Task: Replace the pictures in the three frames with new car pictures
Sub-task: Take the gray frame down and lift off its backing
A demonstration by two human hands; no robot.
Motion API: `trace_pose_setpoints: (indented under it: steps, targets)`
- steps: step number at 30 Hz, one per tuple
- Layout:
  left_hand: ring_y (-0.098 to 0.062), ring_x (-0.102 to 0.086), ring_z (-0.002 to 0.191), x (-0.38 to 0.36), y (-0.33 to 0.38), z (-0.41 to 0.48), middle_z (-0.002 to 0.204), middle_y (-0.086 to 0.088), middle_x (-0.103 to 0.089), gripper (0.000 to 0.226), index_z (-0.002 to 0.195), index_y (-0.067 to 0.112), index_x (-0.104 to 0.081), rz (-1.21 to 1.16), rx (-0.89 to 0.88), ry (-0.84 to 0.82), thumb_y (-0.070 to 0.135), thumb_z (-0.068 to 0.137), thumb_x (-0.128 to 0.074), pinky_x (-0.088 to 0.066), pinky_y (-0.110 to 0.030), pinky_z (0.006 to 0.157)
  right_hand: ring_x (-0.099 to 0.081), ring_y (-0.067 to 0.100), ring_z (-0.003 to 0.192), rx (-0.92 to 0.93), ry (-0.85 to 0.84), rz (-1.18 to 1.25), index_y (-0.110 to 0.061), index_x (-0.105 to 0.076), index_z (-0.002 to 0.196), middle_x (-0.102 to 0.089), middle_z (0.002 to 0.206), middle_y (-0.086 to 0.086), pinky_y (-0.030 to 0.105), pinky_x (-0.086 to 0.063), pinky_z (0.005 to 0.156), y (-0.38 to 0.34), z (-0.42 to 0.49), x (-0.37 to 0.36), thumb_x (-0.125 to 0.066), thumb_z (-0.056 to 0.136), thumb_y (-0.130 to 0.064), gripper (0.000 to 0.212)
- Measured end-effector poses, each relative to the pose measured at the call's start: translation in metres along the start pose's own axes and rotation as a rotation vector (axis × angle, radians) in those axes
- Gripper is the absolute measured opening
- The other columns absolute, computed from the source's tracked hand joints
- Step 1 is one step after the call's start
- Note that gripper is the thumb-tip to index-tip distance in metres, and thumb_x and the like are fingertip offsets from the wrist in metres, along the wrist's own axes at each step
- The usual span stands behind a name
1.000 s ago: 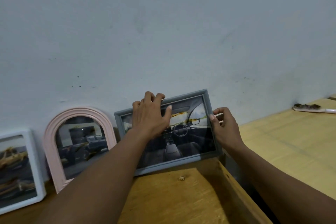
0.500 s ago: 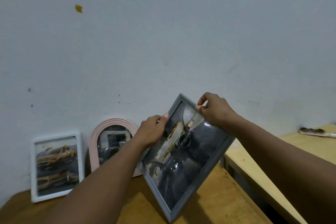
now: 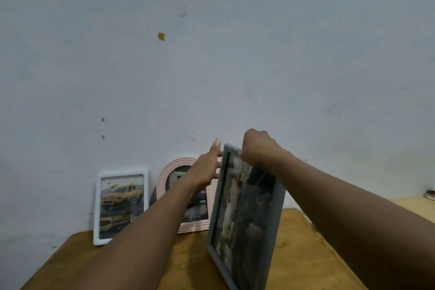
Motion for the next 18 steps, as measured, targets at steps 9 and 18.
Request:
trace_pose_setpoints:
  steps: [9,18]
  targets:
    - [-0.030,-0.056,0.124,0.049,0.010,-0.023,0.147,-0.012,-0.053,0.072,0.146,0.024,-0.049,0.066,-0.006,0.095,0.070,0.101,-0.017,-0.045,-0.043,0.101,-0.071,0.024,0.071,0.012,-0.379,0.458,-0.004,-0.069,0.108,-0.070,0.093,0.014,0.036,-0.061,0.058,-0.033,-0.014,0.000,-0.048,0.100,-0.007,0.022]
    - [-0.028,-0.062,0.108,0.093,0.002,-0.060,0.118,-0.004,-0.059,0.027,0.115,0.021,-0.060,0.338,-0.006,0.132,0.044,0.105,-0.050,-0.053,-0.045,0.095,-0.074,0.026,0.085,0.142,-0.488,0.548,-0.018,-0.069,0.101,-0.073,0.098,0.011,0.043,-0.063,0.072,-0.053,-0.037,-0.059,-0.054,0.100,-0.013,0.016]
Point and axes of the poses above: each hand's wrist, its own z-axis towards the middle knuckle, its own x-axis out of the back of the hand, y = z × x, the point moved 3 cm from there along z, towards the middle knuckle
